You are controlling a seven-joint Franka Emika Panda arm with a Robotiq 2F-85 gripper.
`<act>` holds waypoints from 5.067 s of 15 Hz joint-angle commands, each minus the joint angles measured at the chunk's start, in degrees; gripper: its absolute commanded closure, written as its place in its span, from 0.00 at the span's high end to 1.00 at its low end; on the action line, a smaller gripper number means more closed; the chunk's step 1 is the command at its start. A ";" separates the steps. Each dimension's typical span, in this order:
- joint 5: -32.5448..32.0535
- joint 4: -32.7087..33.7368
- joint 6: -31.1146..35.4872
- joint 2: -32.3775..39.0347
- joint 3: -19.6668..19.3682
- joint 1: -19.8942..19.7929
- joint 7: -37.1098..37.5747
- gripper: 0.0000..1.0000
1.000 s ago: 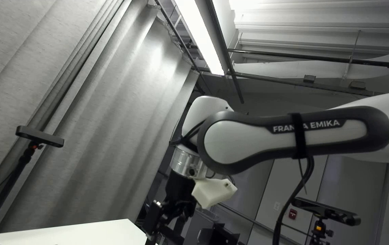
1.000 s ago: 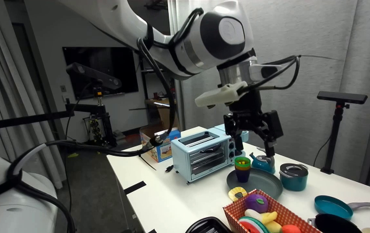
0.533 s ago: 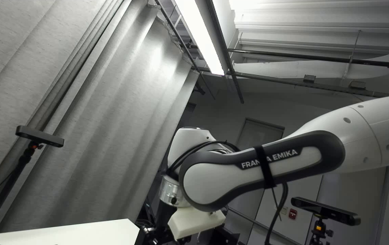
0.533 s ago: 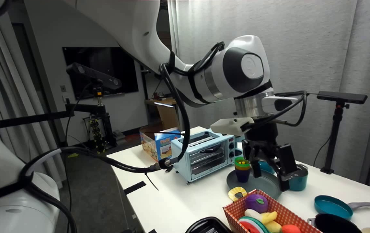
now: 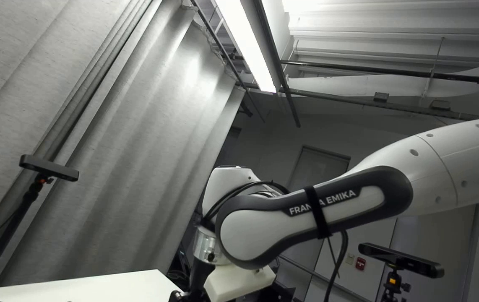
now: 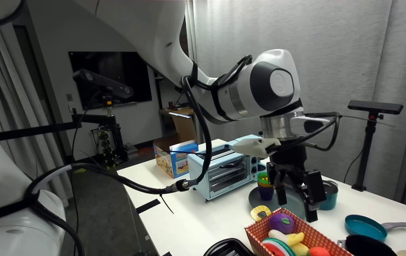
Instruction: Pick up the red and purple plush toys from the basket and place them on the black tray.
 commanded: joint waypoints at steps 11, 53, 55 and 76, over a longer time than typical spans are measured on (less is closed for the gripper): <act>2.82 5.64 7.66 17.85 -5.28 1.27 4.65 1.00; 7.72 15.36 14.05 28.19 -13.43 8.27 16.14 0.06; 4.21 13.60 13.93 24.16 -13.50 9.50 15.98 0.03; 13.81 -10.65 3.75 1.21 -0.20 9.42 -10.35 0.05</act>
